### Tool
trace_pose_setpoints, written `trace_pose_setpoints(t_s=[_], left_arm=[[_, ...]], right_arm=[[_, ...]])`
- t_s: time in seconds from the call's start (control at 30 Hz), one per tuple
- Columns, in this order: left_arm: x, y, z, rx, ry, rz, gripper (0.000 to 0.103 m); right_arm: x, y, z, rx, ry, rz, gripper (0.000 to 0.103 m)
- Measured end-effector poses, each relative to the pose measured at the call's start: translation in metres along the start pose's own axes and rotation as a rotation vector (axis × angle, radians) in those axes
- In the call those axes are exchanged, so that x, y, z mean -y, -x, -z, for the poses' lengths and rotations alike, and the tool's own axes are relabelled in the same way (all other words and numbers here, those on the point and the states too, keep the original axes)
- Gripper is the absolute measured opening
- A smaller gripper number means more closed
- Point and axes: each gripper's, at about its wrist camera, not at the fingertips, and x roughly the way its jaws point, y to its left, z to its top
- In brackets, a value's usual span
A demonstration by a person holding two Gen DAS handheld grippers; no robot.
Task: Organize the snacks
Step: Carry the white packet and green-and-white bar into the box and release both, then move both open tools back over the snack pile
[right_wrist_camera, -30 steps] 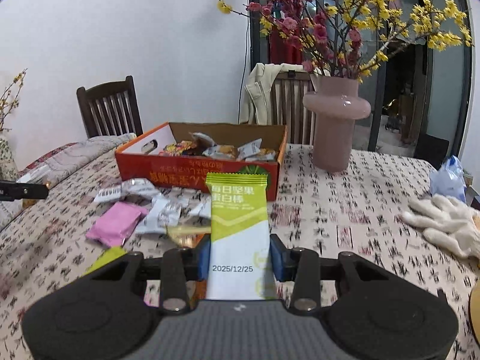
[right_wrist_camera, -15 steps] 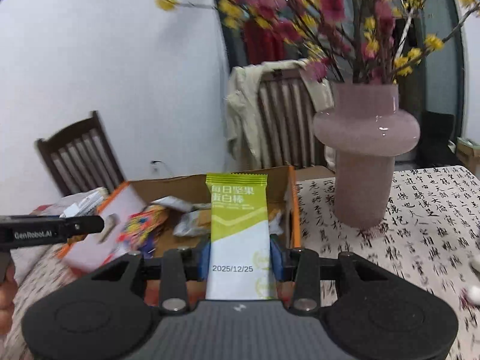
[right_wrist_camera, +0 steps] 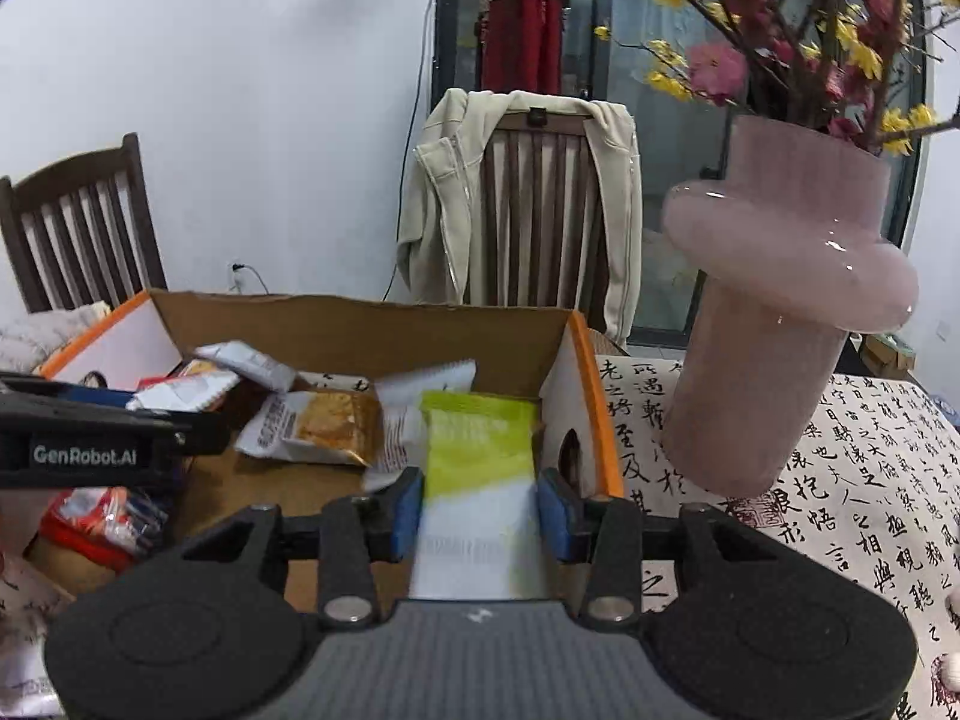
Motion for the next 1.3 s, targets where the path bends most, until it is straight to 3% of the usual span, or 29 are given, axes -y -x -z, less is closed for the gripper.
trace_pose_setpoints(t_s=[0.17, 0.4, 0.53, 0.63, 0.7, 0.83, 1.07, 1.3], left_arm=[[-0.007, 0.033, -0.008, 0.036, 0.017, 0.013, 0.082], [-0.012, 0.085, -0.013, 0.053, 0.021, 0.005, 0.086], [-0.007, 0.129, -0.001, 0.062, -0.009, -0.019, 0.087], [-0.003, 0.170, 0.013, 0.099, -0.017, 0.012, 0.097], [0.001, 0.198, 0.027, 0.127, -0.030, 0.016, 0.103], [0.012, 0.243, 0.064, 0.193, -0.068, -0.030, 0.103], [0.018, 0.305, 0.138, 0.251, -0.026, -0.109, 0.103], [0.016, 0.335, 0.202, 0.227, 0.087, -0.172, 0.103]], right_arm=[[0.009, 0.022, -0.005, 0.012, -0.051, -0.031, 0.052], [0.026, 0.079, -0.014, 0.063, -0.070, -0.062, 0.060], [0.030, 0.117, -0.016, 0.092, -0.046, -0.088, 0.074], [0.032, 0.147, -0.012, 0.104, -0.038, -0.100, 0.079], [0.033, 0.166, -0.006, 0.117, -0.044, -0.112, 0.082], [0.034, 0.209, 0.013, 0.153, -0.038, -0.153, 0.091], [0.025, 0.267, 0.064, 0.179, -0.006, -0.236, 0.091], [0.012, 0.303, 0.123, 0.172, 0.026, -0.220, 0.092]])
